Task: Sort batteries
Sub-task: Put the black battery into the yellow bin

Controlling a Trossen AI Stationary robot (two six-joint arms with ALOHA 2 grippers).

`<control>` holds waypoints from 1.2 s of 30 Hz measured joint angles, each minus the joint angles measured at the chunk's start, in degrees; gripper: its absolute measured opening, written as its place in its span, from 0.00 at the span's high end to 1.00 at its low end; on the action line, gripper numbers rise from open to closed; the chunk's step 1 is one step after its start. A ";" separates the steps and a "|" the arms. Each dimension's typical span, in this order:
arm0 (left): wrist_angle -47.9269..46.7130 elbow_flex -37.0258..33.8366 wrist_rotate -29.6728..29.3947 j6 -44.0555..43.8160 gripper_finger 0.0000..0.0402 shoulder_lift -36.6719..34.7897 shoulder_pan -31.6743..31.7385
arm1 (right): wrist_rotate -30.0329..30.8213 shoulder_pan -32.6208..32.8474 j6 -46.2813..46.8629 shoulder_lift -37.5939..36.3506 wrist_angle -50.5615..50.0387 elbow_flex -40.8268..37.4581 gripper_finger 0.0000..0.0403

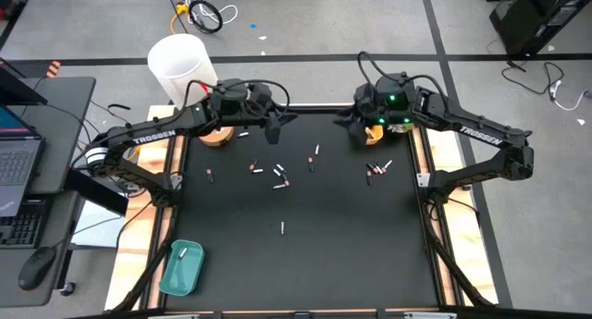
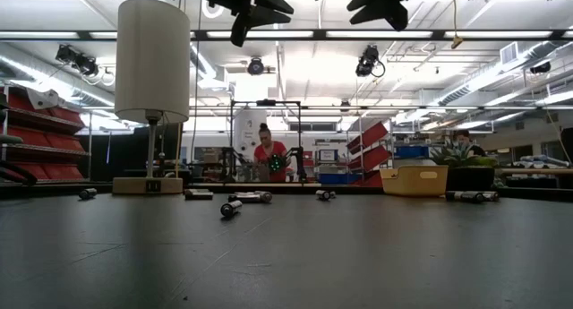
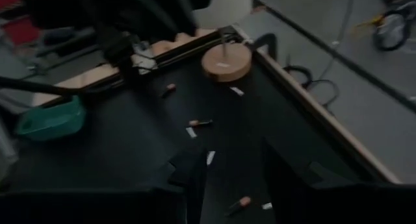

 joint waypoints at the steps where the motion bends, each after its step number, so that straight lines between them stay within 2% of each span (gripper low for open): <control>1: 0.02 0.00 0.00 0.00 0.75 0.00 -0.02 | 1.30 -0.19 -0.37 0.00 0.17 -0.02 0.67; 7: 0.02 0.00 -0.02 0.00 0.75 0.00 0.00 | 2.14 -1.87 4.31 0.00 -0.21 -0.20 0.67; 12: 0.02 0.00 -0.02 0.00 0.75 0.00 -0.02 | 3.11 -0.16 6.25 0.00 -0.46 -0.22 0.68; 19: 0.02 0.00 -0.04 0.00 0.75 0.00 -0.02 | 4.13 -0.95 3.54 0.00 -0.94 -0.26 0.71; 25: 0.02 0.00 -0.04 0.00 0.75 0.00 -0.02 | 0.32 -4.38 -0.33 0.00 0.35 -0.26 0.74; 36: 0.01 0.00 -0.04 -0.01 0.75 0.00 -0.01 | -1.47 -4.41 -1.62 0.00 0.83 -0.26 0.77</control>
